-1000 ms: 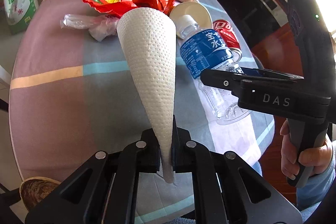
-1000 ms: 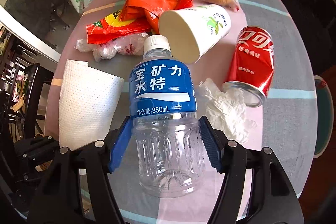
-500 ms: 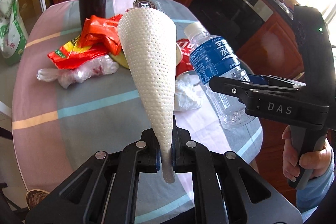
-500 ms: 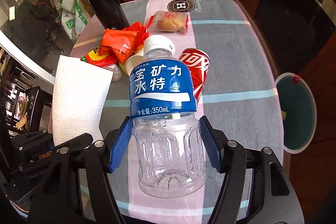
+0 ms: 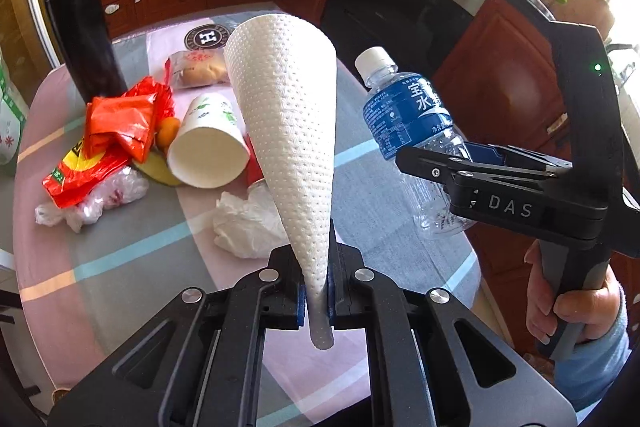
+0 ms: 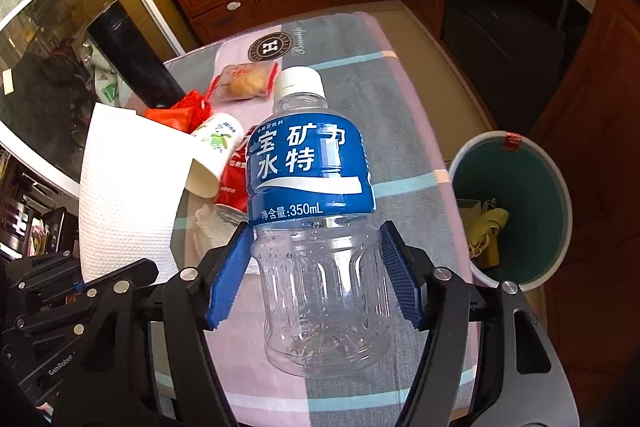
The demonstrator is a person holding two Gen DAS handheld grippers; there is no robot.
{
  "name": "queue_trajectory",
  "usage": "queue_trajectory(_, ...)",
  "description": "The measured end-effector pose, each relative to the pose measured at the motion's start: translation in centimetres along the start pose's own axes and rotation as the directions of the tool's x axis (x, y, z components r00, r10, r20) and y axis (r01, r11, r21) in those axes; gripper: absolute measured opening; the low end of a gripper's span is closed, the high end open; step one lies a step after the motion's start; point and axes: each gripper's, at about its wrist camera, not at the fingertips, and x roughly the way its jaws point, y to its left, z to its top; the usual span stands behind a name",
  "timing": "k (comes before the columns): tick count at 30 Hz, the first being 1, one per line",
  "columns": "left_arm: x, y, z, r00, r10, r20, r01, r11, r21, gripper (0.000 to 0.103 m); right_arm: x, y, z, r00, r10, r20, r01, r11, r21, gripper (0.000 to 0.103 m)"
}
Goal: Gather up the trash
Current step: 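Carry towel and bottle over the bin and open both grippers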
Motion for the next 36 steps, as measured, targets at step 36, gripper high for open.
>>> queue_trajectory(36,17.9,-20.0,8.2,0.965,-0.094,-0.244,0.158,0.954,0.256,0.008,6.0,-28.5,-1.3,0.990,-0.107,-0.091,0.136,0.894,0.428,0.073)
